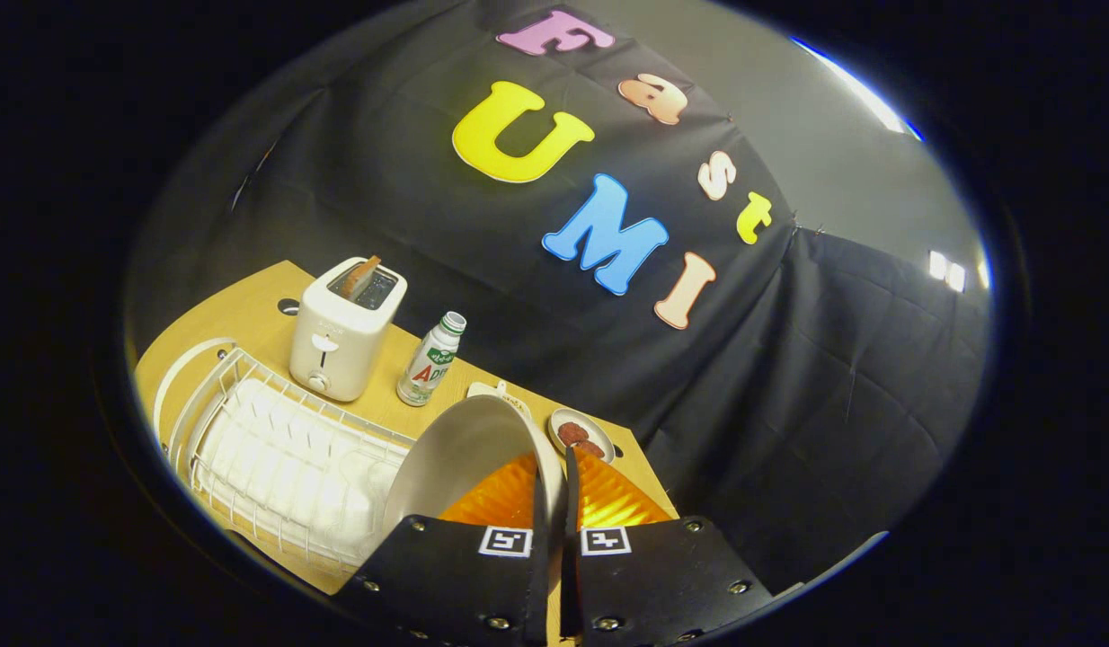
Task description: Take the plate from the dish rack, then take the spoon from the basket and place it into the plate.
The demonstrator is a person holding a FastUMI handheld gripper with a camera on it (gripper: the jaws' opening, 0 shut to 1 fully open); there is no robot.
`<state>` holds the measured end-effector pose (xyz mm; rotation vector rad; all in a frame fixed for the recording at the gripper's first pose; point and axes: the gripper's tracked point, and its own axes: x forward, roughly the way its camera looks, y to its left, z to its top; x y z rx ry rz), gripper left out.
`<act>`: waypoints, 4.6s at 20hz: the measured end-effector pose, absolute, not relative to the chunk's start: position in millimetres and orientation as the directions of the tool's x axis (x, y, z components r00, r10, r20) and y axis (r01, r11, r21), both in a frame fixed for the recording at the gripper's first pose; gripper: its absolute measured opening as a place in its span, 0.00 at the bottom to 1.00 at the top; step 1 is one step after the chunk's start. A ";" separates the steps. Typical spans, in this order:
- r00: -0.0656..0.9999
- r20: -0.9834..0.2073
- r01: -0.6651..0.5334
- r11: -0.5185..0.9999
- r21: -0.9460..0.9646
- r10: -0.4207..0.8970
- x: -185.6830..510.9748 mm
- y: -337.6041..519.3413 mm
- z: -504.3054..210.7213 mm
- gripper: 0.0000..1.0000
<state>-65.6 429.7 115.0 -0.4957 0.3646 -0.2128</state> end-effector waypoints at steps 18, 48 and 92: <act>0.876 -0.460 0.062 0.978 -0.197 -0.148 -202.8 394.9 65.1 0.05; 0.681 -0.731 0.191 0.974 0.120 -0.044 -224.1 390.7 -106.2 0.05; 0.751 -0.616 0.324 0.946 0.028 -0.239 -68.2 191.9 -70.3 0.14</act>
